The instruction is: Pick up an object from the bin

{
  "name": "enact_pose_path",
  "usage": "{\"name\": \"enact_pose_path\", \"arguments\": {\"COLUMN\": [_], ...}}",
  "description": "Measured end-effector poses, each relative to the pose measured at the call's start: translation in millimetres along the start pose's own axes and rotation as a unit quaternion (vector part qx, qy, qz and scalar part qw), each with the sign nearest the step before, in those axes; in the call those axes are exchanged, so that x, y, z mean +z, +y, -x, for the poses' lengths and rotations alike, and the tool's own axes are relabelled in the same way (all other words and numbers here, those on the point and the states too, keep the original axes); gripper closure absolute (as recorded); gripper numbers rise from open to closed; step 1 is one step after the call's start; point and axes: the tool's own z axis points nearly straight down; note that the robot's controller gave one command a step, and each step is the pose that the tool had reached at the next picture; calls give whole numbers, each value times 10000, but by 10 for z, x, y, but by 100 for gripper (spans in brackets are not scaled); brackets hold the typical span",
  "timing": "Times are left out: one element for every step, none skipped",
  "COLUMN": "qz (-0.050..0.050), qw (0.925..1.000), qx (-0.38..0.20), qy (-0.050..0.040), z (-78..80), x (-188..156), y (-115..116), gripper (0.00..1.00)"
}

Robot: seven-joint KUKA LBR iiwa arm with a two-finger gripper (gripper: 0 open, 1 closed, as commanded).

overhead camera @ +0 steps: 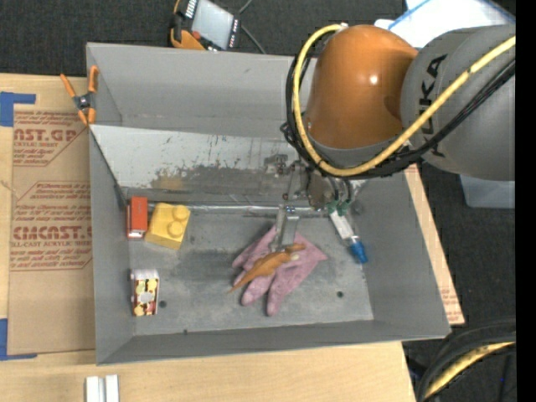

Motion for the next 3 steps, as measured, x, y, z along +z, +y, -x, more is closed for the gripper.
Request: {"name": "enact_pose_path", "arguments": {"qz": [-4, -3, 15], "qw": [9941, 9835, 9279], "qx": [-1081, -1809, -3728], "qy": [-10, -27, -27], "z": [90, -61, 290], "x": [821, 888, 1049], "y": [-300, -823, -238], "gripper": [0, 0, 0]}}
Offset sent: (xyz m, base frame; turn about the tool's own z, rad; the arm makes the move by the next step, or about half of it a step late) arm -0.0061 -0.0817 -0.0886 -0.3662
